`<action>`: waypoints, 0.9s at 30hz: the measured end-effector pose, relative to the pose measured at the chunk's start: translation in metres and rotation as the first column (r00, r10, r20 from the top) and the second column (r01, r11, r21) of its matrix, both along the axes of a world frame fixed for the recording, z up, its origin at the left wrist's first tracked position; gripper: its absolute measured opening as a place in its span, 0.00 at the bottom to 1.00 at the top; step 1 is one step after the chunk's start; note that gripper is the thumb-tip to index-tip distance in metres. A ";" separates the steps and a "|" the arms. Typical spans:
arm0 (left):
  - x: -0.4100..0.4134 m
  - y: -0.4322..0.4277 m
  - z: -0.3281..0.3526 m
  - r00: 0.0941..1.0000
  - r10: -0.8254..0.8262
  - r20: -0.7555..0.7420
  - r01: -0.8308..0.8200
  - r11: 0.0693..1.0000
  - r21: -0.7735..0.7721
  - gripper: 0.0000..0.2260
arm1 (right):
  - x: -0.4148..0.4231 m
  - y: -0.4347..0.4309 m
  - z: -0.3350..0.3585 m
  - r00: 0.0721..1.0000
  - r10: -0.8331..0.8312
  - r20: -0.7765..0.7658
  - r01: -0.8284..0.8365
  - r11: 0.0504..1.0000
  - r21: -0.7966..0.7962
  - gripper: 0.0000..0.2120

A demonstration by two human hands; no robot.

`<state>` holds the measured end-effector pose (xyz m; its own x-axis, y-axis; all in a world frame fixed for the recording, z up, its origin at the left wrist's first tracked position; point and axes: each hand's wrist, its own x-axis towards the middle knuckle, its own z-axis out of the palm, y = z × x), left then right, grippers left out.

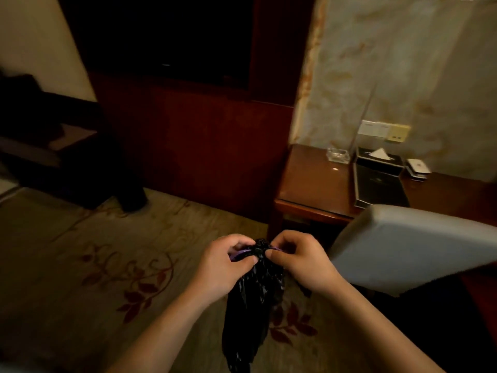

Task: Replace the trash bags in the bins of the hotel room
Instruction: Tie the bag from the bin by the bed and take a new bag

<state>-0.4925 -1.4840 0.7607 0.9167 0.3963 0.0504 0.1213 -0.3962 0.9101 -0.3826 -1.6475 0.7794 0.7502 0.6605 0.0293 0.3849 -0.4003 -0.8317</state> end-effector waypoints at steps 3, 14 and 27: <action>-0.013 0.045 -0.002 0.996 0.092 -0.013 -0.092 0.996 0.009 0.12 | 0.001 0.056 0.001 0.996 0.094 0.002 -0.094 0.996 0.002 0.08; -0.073 0.157 -0.001 0.836 0.548 -0.017 -0.548 0.836 -0.006 0.12 | -0.005 0.243 -0.007 0.843 0.528 -0.104 -0.524 0.849 0.060 0.08; -0.105 0.228 0.011 0.398 0.913 0.093 -0.917 0.397 0.026 0.09 | -0.025 0.430 0.003 0.413 0.907 -0.086 -0.900 0.421 0.111 0.07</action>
<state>-0.5979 -1.2563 0.7715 0.0007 0.9893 0.1458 0.3993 -0.1339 0.9070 -0.4078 -1.2177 0.7827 -0.2806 0.9591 0.0382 0.4054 0.1545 -0.9010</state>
